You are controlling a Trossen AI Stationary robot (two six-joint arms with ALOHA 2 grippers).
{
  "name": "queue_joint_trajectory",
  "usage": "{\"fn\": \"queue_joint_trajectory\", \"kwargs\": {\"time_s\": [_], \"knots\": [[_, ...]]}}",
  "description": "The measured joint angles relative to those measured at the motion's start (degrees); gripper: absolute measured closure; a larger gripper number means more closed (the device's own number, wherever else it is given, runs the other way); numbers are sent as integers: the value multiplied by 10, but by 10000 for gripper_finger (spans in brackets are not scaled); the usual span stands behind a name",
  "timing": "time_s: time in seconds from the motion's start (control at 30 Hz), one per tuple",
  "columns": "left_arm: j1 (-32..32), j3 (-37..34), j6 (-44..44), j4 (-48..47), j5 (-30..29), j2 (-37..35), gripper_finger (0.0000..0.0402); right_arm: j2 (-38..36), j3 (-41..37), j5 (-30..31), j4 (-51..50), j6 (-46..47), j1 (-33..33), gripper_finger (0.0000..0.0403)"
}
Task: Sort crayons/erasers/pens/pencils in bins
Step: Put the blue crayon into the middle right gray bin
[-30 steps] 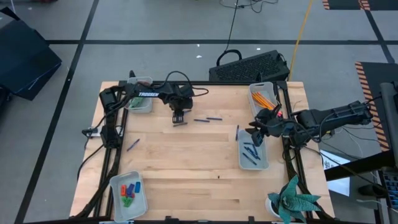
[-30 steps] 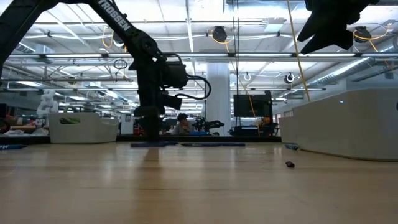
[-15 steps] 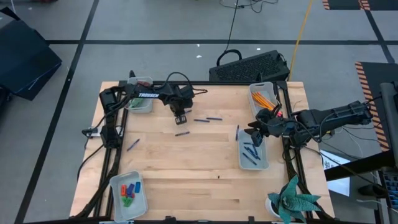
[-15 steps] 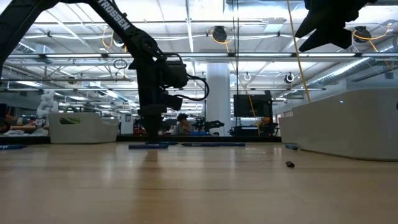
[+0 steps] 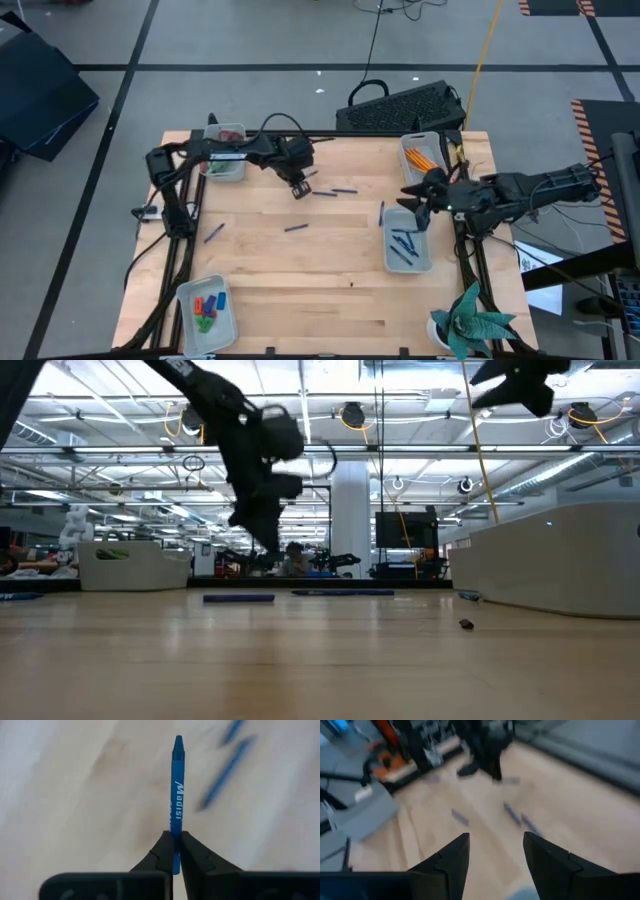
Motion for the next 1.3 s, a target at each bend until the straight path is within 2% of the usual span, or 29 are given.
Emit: {"fn": "queue_joint_trajectory", "kwargs": {"time_s": [0.07,0.2,0.3,0.43,0.53,0.67,0.8,1.0,1.13,1.3], "knots": [[-13,-1,-39,34,33,-27,387,-6,0,27,39,-42,0,222],[-54,0,-113,171,64,-86,392,-1,0,113,125,-153,-2,220],[-95,1,-172,300,62,-105,391,12,0,102,191,-209,-25,208],[-155,1,-218,504,38,-105,382,35,0,52,273,-213,-49,180],[-197,2,-224,592,8,-96,389,46,0,37,321,-213,-52,166],[-239,1,-191,622,-42,-96,392,59,0,-51,394,-200,-52,166],[-260,1,-164,633,-48,-96,377,84,0,-128,448,-177,-52,181],[-265,1,-146,629,-48,-96,385,142,0,-129,516,-165,-52,209],[-264,1,-146,629,-47,-96,389,175,0,-159,590,-169,-52,231],[-263,1,-135,633,-47,-100,374,194,0,-159,630,-181,-51,285]]}}
